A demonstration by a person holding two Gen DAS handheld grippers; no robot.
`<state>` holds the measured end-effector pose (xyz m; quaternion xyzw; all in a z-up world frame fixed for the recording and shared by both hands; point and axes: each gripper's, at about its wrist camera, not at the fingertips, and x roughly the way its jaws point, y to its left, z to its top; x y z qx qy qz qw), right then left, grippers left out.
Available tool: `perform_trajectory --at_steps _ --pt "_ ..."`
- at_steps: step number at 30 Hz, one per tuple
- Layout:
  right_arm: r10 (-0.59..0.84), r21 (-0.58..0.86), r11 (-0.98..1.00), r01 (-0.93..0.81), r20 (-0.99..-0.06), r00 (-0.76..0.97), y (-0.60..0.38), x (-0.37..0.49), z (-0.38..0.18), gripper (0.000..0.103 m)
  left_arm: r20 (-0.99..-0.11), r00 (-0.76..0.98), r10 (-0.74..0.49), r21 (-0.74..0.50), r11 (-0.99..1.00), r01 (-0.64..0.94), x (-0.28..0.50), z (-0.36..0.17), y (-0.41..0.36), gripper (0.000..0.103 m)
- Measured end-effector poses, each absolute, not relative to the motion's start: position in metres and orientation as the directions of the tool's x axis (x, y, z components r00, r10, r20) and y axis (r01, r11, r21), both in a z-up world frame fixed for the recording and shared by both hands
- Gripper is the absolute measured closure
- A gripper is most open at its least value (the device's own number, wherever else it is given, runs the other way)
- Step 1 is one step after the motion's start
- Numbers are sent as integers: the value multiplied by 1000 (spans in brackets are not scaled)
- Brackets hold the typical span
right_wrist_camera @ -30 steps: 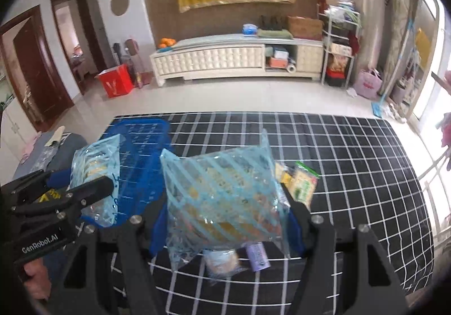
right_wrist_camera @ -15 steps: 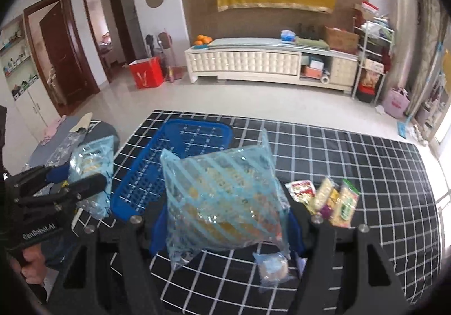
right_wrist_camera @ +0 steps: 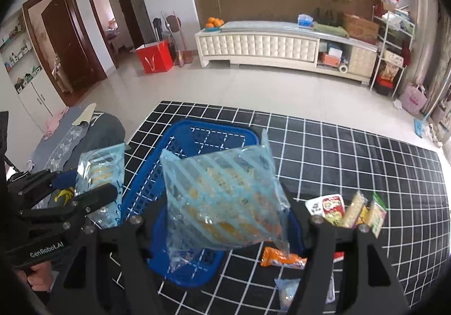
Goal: Organize snacks
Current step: 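Carry both bags over the blue basket and open both tools to drop them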
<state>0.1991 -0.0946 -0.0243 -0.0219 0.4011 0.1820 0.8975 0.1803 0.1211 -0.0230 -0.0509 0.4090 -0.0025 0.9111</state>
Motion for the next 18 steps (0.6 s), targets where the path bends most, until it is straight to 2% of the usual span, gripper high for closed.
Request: perform_trajectory --at_steps 13,18 --pt "281 108 938 -328 -790 544 -75 263 -42 31 -792 603 -93 -101 995 22 264 -43 127 49" --pt "328 173 926 -335 -808 489 -74 278 -41 31 -804 585 -105 -120 993 14 284 -46 135 47"
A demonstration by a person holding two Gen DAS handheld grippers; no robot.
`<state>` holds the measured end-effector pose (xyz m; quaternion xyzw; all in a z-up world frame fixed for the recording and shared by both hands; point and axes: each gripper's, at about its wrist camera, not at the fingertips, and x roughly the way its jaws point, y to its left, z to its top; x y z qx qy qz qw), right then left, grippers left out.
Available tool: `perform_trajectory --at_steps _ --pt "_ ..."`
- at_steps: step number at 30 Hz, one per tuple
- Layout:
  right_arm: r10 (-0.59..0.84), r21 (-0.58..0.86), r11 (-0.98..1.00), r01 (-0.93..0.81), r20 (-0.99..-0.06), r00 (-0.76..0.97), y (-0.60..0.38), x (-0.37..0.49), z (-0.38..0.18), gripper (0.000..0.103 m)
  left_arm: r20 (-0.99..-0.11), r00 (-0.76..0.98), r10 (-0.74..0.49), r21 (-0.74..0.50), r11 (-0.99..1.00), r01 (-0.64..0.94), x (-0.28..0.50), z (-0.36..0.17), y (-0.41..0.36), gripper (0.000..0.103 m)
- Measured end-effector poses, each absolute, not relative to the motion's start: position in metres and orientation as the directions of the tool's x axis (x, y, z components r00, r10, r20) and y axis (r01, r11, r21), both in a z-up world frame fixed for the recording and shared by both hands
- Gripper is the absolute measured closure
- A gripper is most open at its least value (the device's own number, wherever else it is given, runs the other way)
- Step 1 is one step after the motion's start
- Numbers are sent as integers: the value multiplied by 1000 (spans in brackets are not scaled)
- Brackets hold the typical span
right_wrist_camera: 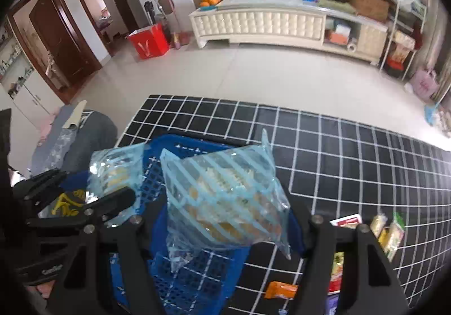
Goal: Organize snacks
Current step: 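Carry both bags over the blue basket and open both tools to drop them, then move both tools back from the basket to the snack pile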
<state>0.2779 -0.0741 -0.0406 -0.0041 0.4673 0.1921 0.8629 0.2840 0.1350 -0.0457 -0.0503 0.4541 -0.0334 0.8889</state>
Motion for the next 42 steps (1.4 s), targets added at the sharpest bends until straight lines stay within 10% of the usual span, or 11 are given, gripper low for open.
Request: perform_trajectory --at_steps 13,42 --pt "270 101 935 -339 -823 500 -64 295 -44 8 -811 582 -55 -45 999 31 289 -49 134 34" --pt "235 74 960 -270 -740 630 -143 198 31 7 -731 678 -78 -39 997 72 206 28 63 34"
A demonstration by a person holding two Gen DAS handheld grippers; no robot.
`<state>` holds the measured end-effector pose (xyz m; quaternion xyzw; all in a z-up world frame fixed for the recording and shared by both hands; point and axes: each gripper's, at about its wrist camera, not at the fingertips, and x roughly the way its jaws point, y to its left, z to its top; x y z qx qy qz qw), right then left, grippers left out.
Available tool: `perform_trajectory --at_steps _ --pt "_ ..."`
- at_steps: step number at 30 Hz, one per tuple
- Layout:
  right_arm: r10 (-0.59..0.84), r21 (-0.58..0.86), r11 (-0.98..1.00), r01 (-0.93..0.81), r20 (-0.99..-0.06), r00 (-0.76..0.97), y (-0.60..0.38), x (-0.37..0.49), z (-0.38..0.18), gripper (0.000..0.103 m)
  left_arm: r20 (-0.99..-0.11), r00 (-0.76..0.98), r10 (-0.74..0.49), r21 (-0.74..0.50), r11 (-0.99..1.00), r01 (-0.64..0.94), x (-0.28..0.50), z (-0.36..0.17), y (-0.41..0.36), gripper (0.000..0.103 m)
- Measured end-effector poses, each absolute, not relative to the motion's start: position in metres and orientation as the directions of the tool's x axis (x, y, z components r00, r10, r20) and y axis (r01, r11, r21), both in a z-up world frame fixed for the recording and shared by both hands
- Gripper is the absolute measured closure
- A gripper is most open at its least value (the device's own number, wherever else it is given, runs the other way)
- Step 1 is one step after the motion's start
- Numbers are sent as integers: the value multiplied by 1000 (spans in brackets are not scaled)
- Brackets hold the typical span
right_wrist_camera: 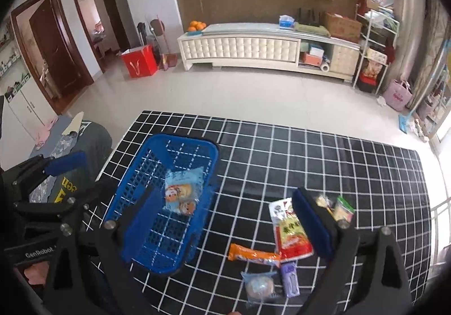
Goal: Organize snacks
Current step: 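Move both tools back from the basket to the snack pile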
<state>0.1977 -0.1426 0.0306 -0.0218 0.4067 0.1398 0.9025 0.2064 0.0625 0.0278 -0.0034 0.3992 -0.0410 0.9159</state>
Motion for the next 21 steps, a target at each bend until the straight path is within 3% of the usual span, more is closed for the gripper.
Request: perform_trajectory --at_steps 9,21 --pt "202 92 975 -202 -740 641 -198 180 25 7 -736 667 -117 -13 987 159 205 23 -5 34" --pt "159 131 987 -90 -787 597 -280 177 -19 7 -796 583 -166 -27 971 238 224 -25 -91 34"
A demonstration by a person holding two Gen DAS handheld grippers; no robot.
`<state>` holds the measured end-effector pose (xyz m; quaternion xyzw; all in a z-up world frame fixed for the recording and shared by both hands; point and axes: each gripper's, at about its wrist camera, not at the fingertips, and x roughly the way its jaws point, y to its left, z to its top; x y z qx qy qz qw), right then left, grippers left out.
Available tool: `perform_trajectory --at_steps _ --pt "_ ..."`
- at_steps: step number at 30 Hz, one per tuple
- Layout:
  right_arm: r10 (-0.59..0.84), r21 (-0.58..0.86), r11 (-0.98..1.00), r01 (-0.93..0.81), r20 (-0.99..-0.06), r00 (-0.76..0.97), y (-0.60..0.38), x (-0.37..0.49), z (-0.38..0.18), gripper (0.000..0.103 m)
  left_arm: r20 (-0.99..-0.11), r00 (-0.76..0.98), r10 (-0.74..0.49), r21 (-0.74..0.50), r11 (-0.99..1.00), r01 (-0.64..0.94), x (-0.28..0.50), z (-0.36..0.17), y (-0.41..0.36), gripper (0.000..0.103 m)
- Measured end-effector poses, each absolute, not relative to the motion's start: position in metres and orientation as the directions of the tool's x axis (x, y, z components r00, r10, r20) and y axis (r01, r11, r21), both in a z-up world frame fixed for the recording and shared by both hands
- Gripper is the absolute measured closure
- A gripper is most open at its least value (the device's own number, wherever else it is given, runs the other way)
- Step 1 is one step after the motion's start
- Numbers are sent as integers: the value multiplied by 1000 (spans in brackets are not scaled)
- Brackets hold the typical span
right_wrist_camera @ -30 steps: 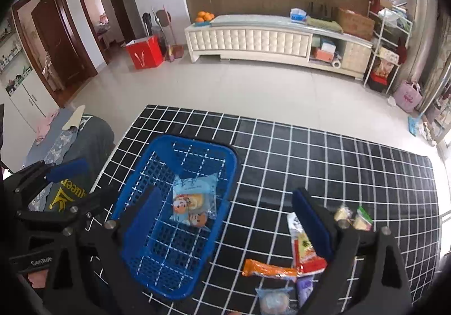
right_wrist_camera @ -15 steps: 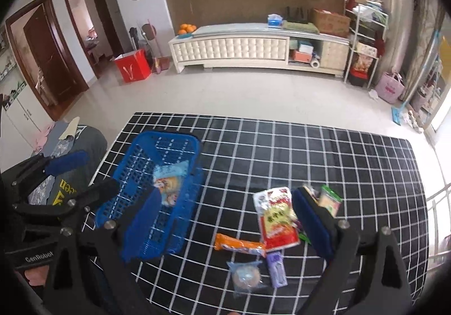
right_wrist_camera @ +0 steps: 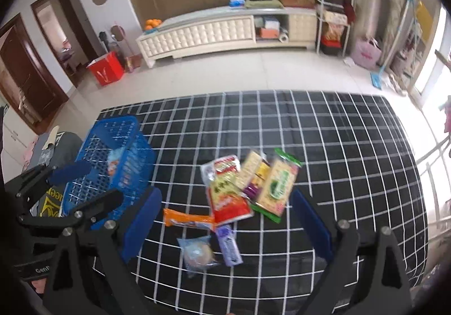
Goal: Organize snacks
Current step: 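Move both tools back from the basket to the snack pile, then grasp the green-labelled cracker pack with the right tool while the left tool grasps the white-strip cracker pack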
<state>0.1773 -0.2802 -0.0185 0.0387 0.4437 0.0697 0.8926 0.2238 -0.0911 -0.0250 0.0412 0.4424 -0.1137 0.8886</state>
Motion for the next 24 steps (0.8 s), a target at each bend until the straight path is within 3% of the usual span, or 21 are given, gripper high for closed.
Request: perform_trajectory --at_steps 12,24 --pt "161 192 981 13 -859 486 -329 220 -86 7 -860 495 -127 24 957 288 270 -82 -146 34" --pt "193 231 971 65 -912 361 -350 283 -158 8 -916 396 -65 27 975 222 347 -143 -151 34"
